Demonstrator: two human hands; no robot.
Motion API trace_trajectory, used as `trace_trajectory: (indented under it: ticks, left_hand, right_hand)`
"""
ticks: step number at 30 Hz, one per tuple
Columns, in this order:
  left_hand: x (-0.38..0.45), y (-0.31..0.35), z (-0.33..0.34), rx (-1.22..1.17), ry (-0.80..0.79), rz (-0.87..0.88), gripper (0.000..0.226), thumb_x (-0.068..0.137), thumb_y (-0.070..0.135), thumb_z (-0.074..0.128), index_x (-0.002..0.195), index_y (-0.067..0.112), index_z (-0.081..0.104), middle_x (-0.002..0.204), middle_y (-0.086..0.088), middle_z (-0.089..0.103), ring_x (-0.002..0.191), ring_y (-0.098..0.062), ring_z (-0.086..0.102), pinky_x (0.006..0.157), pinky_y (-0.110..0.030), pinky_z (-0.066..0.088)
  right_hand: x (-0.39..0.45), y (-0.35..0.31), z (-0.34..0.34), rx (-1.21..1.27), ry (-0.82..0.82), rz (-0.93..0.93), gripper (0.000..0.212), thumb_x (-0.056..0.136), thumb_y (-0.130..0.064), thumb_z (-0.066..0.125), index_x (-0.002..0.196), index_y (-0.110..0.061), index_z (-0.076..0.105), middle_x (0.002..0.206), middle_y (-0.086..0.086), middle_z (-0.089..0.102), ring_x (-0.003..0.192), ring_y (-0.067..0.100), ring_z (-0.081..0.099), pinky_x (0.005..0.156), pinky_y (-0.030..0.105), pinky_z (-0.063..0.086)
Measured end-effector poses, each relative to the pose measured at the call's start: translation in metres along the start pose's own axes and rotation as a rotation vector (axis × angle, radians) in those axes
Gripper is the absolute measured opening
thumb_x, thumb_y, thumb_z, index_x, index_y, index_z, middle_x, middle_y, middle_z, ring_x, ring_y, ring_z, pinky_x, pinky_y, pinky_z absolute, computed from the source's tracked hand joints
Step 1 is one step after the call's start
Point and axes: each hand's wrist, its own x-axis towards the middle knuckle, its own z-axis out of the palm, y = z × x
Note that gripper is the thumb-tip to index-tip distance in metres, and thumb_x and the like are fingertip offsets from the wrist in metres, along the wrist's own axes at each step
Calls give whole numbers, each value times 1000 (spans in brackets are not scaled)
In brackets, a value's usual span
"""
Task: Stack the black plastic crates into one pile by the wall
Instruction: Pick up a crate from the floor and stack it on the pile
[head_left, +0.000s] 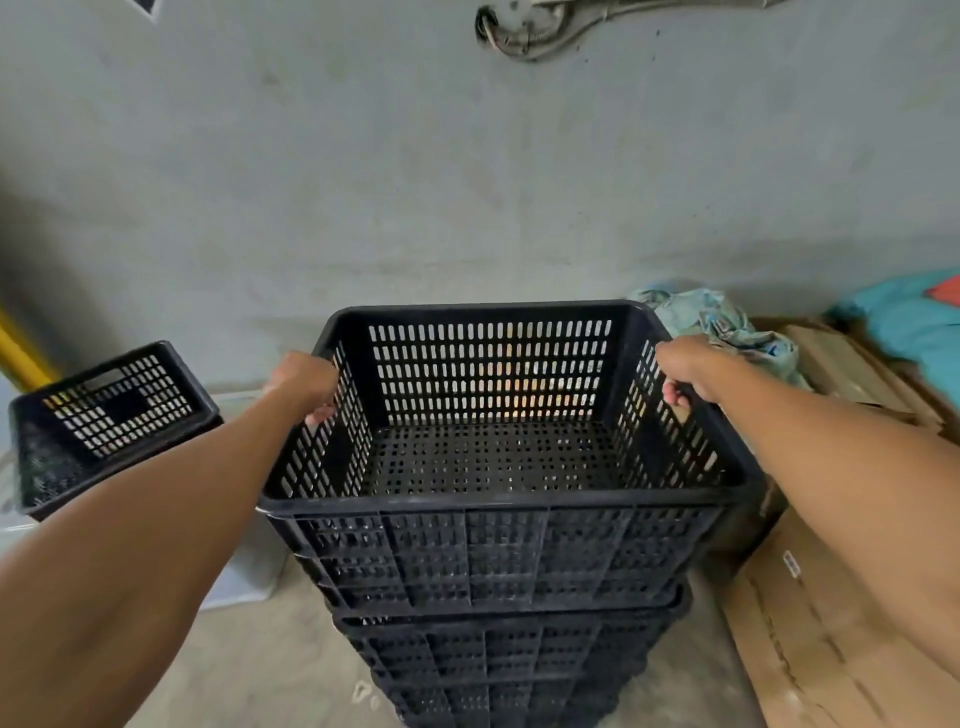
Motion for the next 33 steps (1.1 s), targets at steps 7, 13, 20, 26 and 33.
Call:
trace_trajectory:
  ticks: [7,13,20,26,33]
  left_hand:
    - [-15,6,6,-84,-50,4,21,99,-2,35,85,-8,50,71,-24,56,52,-25,54,50,-31,43]
    - [-21,-3,7,-121,-49,46,27,105,14,33,108,-8,48,79,-22,60,53,-26,55,50,-32,48]
    - [-23,-6,9,340,82,188,52,99,27,39,142,-1,37,136,-27,51,121,-45,53,96,-48,47]
    - [-18,13,-5,365,195,416,68,100,46,32,159,19,9,167,-5,11,153,-32,8,117,-60,17]
    - [-20,-34,16,430,-4,420,89,91,53,50,158,27,-2,168,-7,7,135,-43,46,107,-59,40]
  right_hand:
    - [8,10,-5,-168,-9,-54,60,99,6,32,154,-2,8,59,22,54,42,25,44,41,33,38]
    - [5,23,-3,-66,73,-144,66,98,-2,32,157,-27,12,87,22,59,52,24,48,42,27,37]
    - [-7,17,-2,-465,97,-239,70,100,-35,38,158,-29,0,165,15,6,148,42,18,116,54,27]
    - [-23,-2,-28,-572,298,-527,70,101,-57,18,157,-27,-11,165,2,-21,152,25,-17,117,58,-7]
    - [-14,48,-7,-714,4,-425,89,97,-63,34,156,-21,-18,164,-1,-24,153,28,-3,120,54,19]
